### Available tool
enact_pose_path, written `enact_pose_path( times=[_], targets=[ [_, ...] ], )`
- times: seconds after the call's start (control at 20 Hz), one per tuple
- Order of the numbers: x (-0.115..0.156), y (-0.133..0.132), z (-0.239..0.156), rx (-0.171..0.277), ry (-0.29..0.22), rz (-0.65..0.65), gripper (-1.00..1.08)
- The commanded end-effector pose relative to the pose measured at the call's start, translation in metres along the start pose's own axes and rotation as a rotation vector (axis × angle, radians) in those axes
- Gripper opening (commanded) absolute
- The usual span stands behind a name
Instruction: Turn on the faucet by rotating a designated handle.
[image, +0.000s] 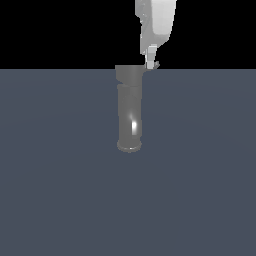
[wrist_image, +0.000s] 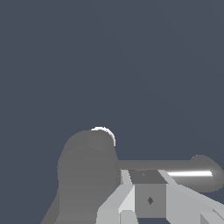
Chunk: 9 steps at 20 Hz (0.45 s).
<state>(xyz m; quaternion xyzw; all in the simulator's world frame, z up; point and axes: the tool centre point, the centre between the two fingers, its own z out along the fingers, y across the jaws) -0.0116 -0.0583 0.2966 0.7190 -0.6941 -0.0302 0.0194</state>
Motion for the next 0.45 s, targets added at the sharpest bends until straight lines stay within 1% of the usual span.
enact_pose_path(
  times=[0.0,0.4],
  targets=[
    [0.016,-0.033,-0.003,0.066,0.011,0.020,-1.00],
    [0.032,-0.047,-0.004,0.070,0.015,0.039,-1.00]
  ],
)
